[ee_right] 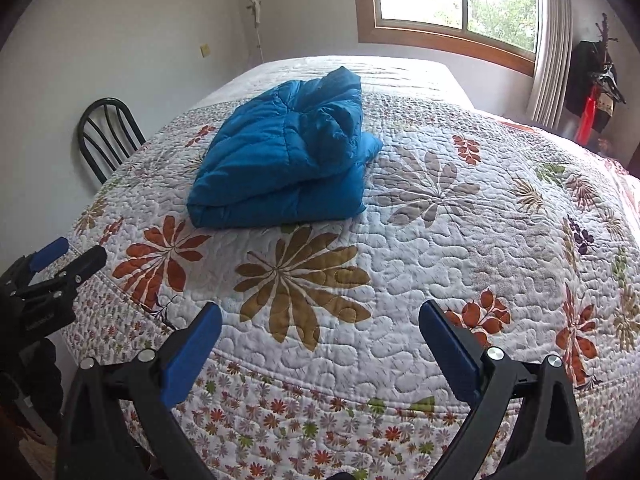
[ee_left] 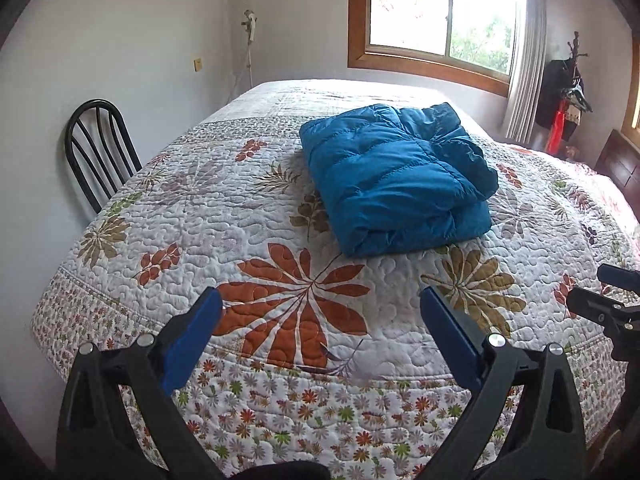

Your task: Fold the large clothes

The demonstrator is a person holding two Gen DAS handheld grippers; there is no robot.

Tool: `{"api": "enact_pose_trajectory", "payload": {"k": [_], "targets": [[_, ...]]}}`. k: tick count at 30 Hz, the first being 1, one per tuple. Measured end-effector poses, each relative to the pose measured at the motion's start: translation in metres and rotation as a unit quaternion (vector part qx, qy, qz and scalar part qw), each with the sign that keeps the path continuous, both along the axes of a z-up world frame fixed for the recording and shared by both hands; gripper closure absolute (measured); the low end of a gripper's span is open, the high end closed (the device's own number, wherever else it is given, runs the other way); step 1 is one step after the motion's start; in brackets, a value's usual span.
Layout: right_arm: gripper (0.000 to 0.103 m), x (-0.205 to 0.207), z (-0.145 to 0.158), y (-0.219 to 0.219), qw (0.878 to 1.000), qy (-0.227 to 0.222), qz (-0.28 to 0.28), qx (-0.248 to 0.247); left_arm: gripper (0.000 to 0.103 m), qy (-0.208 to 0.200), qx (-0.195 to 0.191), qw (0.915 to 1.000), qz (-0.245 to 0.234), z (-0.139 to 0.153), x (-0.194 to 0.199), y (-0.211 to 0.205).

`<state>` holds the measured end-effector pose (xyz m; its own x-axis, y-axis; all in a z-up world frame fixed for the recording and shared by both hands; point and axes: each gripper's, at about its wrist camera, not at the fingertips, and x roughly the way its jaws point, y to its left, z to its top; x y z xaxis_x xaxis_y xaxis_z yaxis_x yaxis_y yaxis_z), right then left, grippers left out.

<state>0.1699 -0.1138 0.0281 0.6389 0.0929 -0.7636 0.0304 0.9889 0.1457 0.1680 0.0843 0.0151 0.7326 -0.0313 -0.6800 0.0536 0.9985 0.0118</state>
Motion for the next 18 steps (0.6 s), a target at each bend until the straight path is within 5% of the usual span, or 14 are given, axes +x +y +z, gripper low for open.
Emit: {"api": "enact_pose_trajectory", "payload": {"k": [18], "targets": [[0.004,-0.043,0.014,0.009,1.000,-0.015,-0.016,-0.005,0.004,-0.018,0.002,0.9998,-0.001,0.011,-0.043,0.002]]}}
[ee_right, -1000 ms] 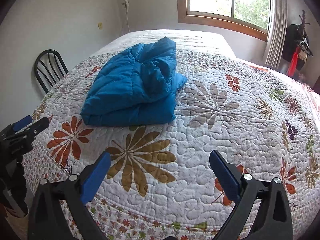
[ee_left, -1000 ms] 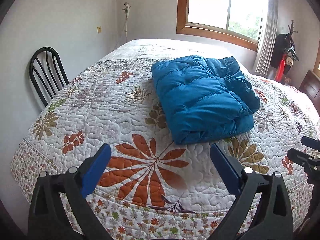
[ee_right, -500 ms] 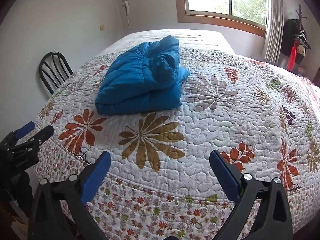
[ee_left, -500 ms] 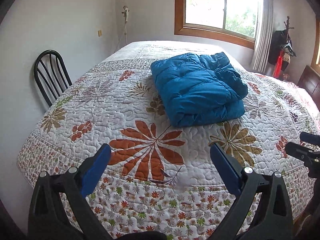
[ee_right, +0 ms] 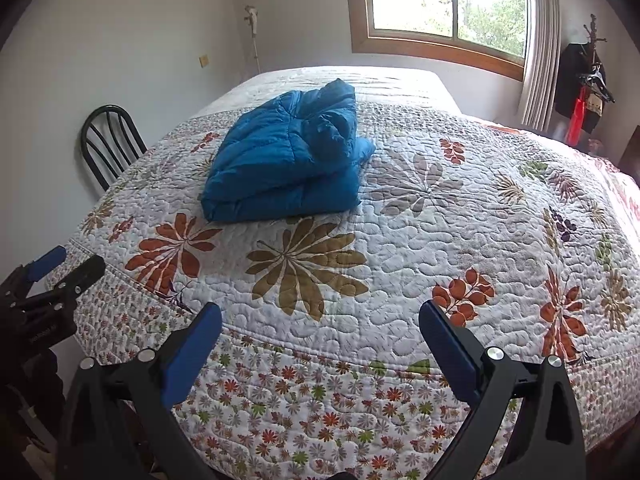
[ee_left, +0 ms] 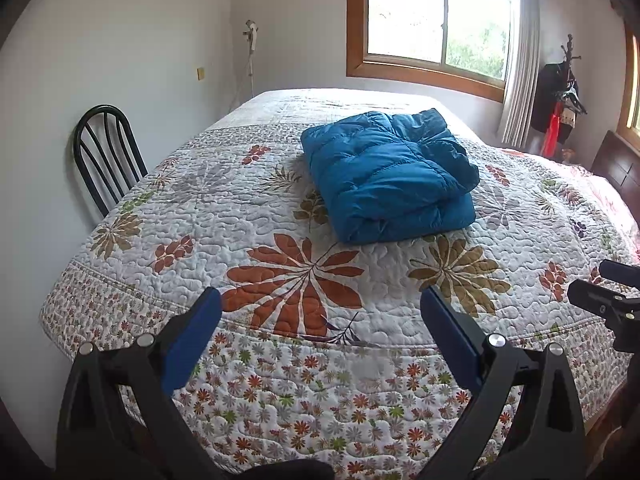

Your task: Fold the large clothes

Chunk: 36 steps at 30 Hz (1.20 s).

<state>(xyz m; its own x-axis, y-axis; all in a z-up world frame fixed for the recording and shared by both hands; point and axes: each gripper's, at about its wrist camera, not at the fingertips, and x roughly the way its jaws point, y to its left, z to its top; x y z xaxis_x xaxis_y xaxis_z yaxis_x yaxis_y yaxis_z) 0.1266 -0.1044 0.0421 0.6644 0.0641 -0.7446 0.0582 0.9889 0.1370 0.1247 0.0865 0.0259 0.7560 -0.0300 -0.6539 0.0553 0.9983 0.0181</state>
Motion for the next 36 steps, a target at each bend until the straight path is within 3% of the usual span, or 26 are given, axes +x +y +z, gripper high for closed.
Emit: {"api": "enact_pose_trajectory", "payload": {"k": [36], "targets": [[0.004,-0.0069,0.0035,0.0068,1.000,-0.001,-0.001,-0.006,0.004,-0.002,-0.001,1.0000,-0.004,0.0019,-0.0061,0.0036]]}}
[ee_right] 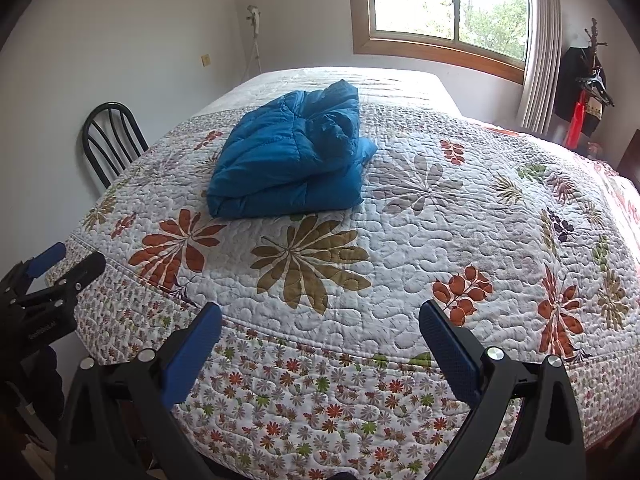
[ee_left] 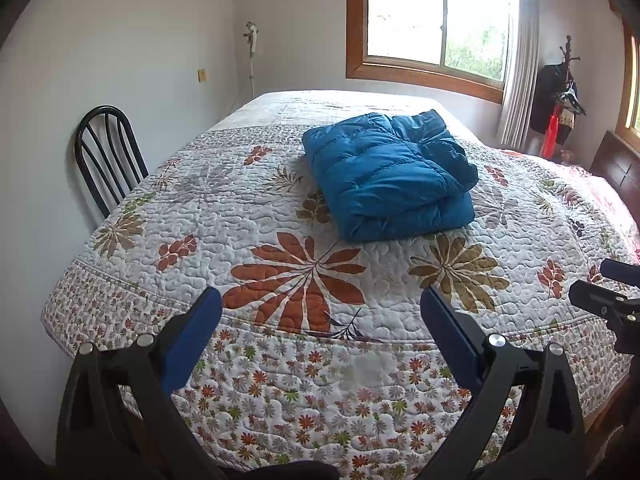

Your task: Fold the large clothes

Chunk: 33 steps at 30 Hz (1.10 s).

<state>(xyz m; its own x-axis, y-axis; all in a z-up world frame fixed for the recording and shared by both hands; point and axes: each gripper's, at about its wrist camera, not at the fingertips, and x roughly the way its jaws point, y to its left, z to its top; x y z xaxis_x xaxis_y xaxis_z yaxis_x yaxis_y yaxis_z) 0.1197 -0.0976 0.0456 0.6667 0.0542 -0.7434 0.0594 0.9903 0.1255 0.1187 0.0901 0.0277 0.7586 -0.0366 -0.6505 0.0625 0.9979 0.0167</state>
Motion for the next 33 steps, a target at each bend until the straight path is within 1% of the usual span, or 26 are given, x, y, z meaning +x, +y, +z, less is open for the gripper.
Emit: {"api": "enact_pose_trajectory", "payload": {"k": [33], "targets": [[0.004,0.0004,-0.0017,0.0003,1.000,0.000,0.002,0.000,0.004,0.003,0.000,1.0000,0.000,-0.0029,0.0022,0.0008]]}}
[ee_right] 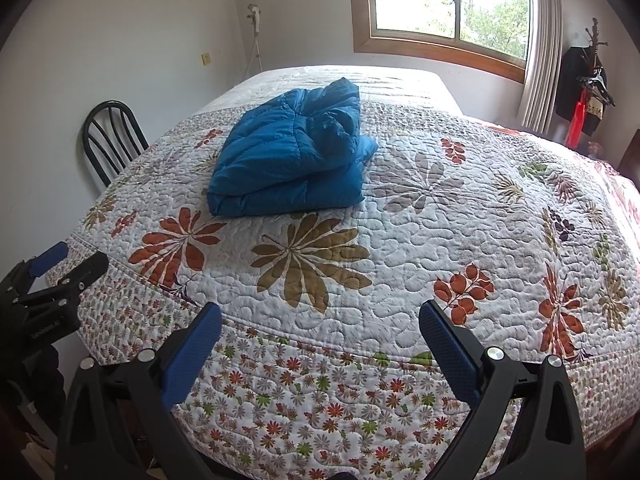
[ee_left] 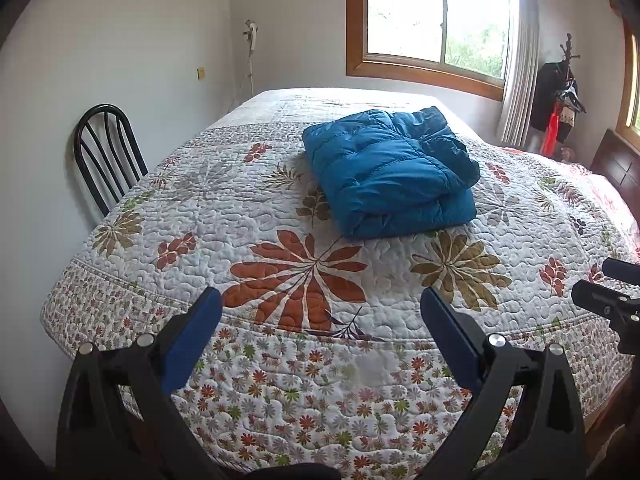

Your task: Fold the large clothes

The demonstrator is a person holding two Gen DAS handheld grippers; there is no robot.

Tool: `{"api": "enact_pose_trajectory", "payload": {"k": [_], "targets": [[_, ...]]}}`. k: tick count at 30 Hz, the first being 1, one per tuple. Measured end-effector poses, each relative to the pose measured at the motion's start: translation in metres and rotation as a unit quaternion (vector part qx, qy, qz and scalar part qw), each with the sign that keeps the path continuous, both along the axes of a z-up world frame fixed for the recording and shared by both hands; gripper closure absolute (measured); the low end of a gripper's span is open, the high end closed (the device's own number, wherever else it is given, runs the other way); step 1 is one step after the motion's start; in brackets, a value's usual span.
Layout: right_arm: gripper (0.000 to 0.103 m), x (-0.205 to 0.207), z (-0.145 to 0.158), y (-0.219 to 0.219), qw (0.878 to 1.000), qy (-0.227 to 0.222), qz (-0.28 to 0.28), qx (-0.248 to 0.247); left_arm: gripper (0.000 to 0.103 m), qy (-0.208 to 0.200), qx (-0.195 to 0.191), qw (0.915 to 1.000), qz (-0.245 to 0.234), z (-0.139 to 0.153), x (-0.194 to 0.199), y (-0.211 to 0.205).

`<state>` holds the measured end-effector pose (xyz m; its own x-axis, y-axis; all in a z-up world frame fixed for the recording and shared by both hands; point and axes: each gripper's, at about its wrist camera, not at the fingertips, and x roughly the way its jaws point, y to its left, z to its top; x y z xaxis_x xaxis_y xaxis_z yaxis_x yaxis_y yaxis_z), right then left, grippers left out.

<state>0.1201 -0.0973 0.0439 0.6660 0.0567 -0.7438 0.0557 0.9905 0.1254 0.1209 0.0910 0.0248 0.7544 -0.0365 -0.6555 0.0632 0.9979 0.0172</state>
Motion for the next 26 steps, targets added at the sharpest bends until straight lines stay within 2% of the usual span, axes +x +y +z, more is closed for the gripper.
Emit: {"api": "enact_pose_trajectory", "payload": {"k": [26], "targets": [[0.004,0.0013,-0.0052,0.0004,1.000,0.005,0.005,0.000,0.004,0.001,-0.004,1.0000,0.002,-0.0015,0.0012,0.0018]]}}
